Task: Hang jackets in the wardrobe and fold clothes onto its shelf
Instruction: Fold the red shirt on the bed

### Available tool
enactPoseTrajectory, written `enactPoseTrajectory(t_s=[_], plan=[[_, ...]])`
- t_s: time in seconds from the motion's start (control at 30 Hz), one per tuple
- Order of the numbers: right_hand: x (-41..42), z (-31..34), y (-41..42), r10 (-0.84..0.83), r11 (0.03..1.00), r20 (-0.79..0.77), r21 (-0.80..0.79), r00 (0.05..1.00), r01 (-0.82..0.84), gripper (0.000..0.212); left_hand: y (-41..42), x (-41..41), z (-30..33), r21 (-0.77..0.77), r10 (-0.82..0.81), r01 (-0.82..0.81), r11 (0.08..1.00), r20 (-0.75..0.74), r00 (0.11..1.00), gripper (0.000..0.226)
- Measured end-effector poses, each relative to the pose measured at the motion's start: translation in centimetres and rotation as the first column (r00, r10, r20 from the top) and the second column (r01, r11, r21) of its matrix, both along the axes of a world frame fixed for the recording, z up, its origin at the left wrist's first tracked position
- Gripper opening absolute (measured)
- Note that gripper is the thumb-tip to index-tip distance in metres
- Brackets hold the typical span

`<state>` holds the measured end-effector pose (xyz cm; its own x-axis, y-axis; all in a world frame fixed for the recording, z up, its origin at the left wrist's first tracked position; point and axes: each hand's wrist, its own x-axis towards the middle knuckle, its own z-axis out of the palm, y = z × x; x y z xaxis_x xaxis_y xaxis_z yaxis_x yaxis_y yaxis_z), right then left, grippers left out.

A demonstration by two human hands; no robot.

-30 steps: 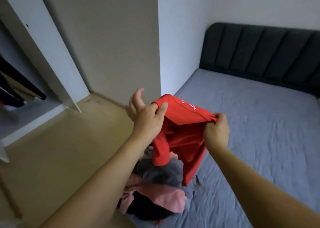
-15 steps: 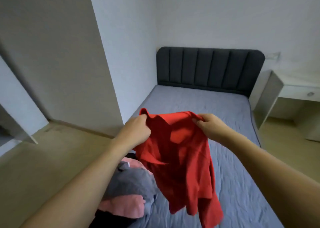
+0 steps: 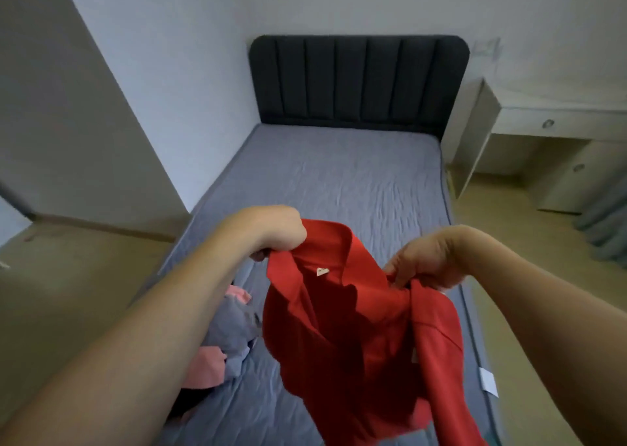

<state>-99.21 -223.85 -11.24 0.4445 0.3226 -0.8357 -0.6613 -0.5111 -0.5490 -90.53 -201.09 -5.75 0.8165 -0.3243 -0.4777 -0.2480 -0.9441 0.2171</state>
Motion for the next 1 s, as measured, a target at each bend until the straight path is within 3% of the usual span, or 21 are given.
enactPoseTrajectory(t_s=[0.13, 0.2, 0.3, 0.33, 0.4, 0.43, 0.5, 0.57, 0.63, 0.67, 0.77, 0.83, 0.9, 1.0], plan=[[3.1, -5.5, -4.9, -0.032, 0.981, 0.007, -0.19, 0.999, 0.033, 0.042, -5.2, 4.2, -7.1, -0.215, 0.138, -0.175, 0.961, -0.176, 0.975, 0.024], [5.6, -10.4, -7.8, -0.075, 0.929, 0.115, -0.354, 0.991, 0.111, 0.045, -9.0, 6.3, -13.0, -0.257, 0.18, -0.24, 0.936, -0.237, 0.955, 0.028], [9.6, -21.9, -12.6, 0.037, 0.702, 0.448, -0.648, 0.893, 0.296, 0.042, -14.9, 8.9, -24.3, -0.395, 0.215, -0.37, 0.841, -0.384, 0.898, 0.021], [10.6, -26.7, -14.1, 0.057, 0.615, 0.569, -0.668, 0.82, 0.42, 0.041, -16.6, 9.6, -28.7, -0.465, 0.217, -0.437, 0.77, -0.453, 0.865, 0.022], [11.5, -37.1, -16.4, -0.08, 0.529, 0.701, -0.573, 0.709, 0.626, 0.045, -19.4, 10.4, -38.9, -0.556, 0.208, -0.495, 0.668, -0.5, 0.841, 0.024], [11.6, -42.5, -16.7, -0.149, 0.53, 0.69, -0.549, 0.708, 0.646, 0.047, -20.2, 10.5, -44.4, -0.577, 0.213, -0.46, 0.675, -0.445, 0.87, 0.019], [11.0, -53.7, -16.7, -0.21, 0.577, 0.571, -0.583, 0.793, 0.573, 0.055, -20.4, 10.2, -55.7, -0.509, 0.206, -0.316, 0.801, -0.26, 0.943, 0.011], [9.5, -63.2, -16.2, -0.181, 0.623, 0.438, -0.642, 0.881, 0.447, 0.074, -19.2, 9.4, -66.1, -0.26, 0.177, -0.198, 0.945, -0.102, 0.979, 0.046], [8.2, -70.2, -16.4, -0.16, 0.609, 0.386, -0.686, 0.908, 0.399, 0.079, -17.4, 9.1, -73.8, -0.001, 0.209, -0.21, 0.978, 0.062, 0.976, 0.066], [8.0, -72.5, -16.6, -0.155, 0.575, 0.405, -0.705, 0.901, 0.415, 0.075, -16.7, 9.1, -76.7, 0.051, 0.216, -0.224, 0.973, 0.127, 0.968, 0.068], [8.1, -75.7, -17.0, -0.071, 0.473, 0.517, -0.735, 0.853, 0.485, 0.061, -15.7, 9.1, -82.2, 0.012, 0.241, -0.26, 0.966, 0.332, 0.912, 0.063], [8.3, -76.2, -17.3, 0.095, 0.472, 0.568, -0.749, 0.817, 0.465, 0.054, -15.7, 8.8, -83.8, -0.024, 0.184, -0.204, 0.979, 0.543, 0.82, 0.043], [7.7, -75.6, -18.0, 0.252, 0.487, 0.613, -0.749, 0.749, 0.449, 0.043, -15.9, 8.3, -83.6, -0.003, 0.092, -0.124, 0.992, 0.686, 0.722, 0.026], [5.9, -73.8, -20.3, 0.303, 0.507, 0.669, -0.716, 0.678, 0.48, 0.03, -14.8, 9.4, -80.2, 0.085, -0.031, -0.062, 0.994, 0.804, 0.594, 0.022]])
